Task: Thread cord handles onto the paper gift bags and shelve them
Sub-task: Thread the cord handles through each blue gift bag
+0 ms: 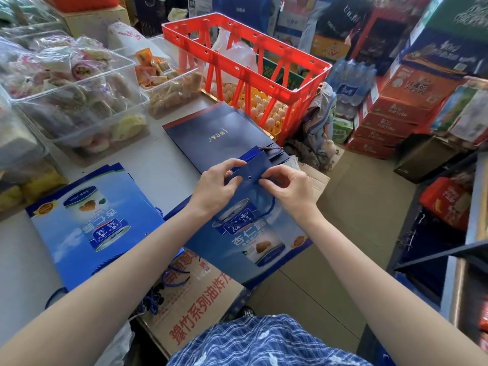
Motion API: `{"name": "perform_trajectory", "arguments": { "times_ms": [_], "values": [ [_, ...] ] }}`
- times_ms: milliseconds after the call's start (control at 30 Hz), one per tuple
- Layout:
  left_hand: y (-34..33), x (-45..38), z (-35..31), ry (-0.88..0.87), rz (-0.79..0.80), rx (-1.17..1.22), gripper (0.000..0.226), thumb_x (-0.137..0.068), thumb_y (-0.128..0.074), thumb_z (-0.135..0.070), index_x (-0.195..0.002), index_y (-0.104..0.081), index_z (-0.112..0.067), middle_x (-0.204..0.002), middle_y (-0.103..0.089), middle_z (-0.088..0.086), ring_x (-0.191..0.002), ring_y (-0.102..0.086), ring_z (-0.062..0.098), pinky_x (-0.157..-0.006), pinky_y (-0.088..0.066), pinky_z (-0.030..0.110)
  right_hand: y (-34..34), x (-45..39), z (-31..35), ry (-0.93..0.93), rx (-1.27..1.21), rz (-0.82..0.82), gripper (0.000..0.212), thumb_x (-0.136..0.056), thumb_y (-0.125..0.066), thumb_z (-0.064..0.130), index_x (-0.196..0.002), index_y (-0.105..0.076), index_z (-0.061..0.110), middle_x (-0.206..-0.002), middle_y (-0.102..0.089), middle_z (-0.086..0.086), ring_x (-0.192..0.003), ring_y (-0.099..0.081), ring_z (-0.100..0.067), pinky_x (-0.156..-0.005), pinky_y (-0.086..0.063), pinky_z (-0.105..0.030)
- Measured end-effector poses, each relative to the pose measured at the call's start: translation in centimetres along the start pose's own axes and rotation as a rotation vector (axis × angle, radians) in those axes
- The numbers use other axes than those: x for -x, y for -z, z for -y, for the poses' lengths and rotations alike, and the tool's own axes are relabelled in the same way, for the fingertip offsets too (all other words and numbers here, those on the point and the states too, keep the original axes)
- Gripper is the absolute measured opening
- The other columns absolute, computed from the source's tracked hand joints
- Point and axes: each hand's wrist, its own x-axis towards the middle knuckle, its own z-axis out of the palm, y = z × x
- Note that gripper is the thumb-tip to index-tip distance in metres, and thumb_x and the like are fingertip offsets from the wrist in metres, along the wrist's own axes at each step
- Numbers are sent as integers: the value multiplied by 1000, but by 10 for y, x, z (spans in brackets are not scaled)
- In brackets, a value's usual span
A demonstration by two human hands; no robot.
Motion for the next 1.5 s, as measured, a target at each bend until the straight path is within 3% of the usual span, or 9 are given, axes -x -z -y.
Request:
{"name": "perform_trajectory", "arguments": {
  "times_ms": [167, 400, 667, 767, 867, 933, 1167, 1400, 1500],
  "values": [
    [0, 1, 0, 9, 9, -21, 26, -94, -53, -15, -119, -57, -14, -110, -67, 7, -94, -66, 24, -83, -56, 40, -3, 1, 1, -10, -16, 25, 10, -78, -73, 5, -80, -65, 12, -74, -65, 6, -69, -63, -15, -70, -56, -29],
    [-2, 3, -4, -14, -1, -57, 27, -93, -53, -14, -120, -58, -13, -114, -66, 5, -99, -64, 21, -86, -54, 40, -5, 5, 2, -53, -83, -12, 8, -79, -73, 4, -80, -64, 6, -76, -66, 6, -66, -62, -2, -64, -54, -20],
    [-7, 12, -10, -41, 12, -106, 26, -94, -52, -14, -119, -58, -16, -113, -66, 2, -100, -63, 19, -87, -54, 37, -3, 13, 3, -98, -103, -37, 7, -81, -71, 8, -81, -64, 6, -80, -67, -2, -73, -64, -15, -68, -56, -28],
    [-13, 18, -12, -39, -21, -135, 26, -92, -54, -12, -116, -61, -16, -108, -68, 2, -98, -63, 17, -87, -51, 34, -5, 20, 2, 58, 138, -117, 9, -81, -71, 8, -77, -63, 5, -69, -62, 4, -62, -57, -10, -60, -47, -20],
    [-20, 24, -16, -30, 4, -112, 25, -90, -56, -11, -113, -63, -16, -103, -68, -1, -98, -63, 15, -92, -49, 32, -12, 30, -2, 400, 492, -160, 12, -81, -59, 5, -70, -58, 2, -68, -57, -8, -60, -52, -20, -60, -38, -23],
    [-25, 28, -17, -23, 29, -112, 25, -90, -56, -11, -112, -64, -17, -98, -65, -7, -96, -62, 12, -92, -48, 29, -11, 33, -8, 467, 559, -138, 12, -82, -56, 6, -71, -59, 1, -70, -59, -11, -63, -55, -25, -63, -40, -26],
    [-28, 38, -15, 11, 241, -56, 27, -93, -52, -10, -115, -66, -18, -107, -68, -4, -100, -62, 15, -92, -48, 35, 16, 50, -17, 267, 306, 43, 15, -78, -67, -3, -90, -73, 5, -87, -69, -5, -79, -53, -2, -72, -45, -17],
    [-39, 50, -45, 73, 362, 136, 29, -94, -49, -4, -105, -64, -26, -91, -69, -10, -79, -61, -9, -77, -45, 11, 33, 79, -22, 330, 285, -4, 26, -76, -70, -4, -99, -60, 2, -99, -47, -2, -77, -50, -5, -74, -46, -11],
    [-52, 62, -53, 73, 409, 65, 25, -93, -47, -3, -108, -66, -13, -94, -69, 2, -79, -60, 3, -78, -47, 21, 47, 92, -24, 303, 264, -33, 41, -74, -71, -4, -111, -56, 4, -110, -42, -6, -72, -53, -12, -72, -49, -16]
  ]
}}
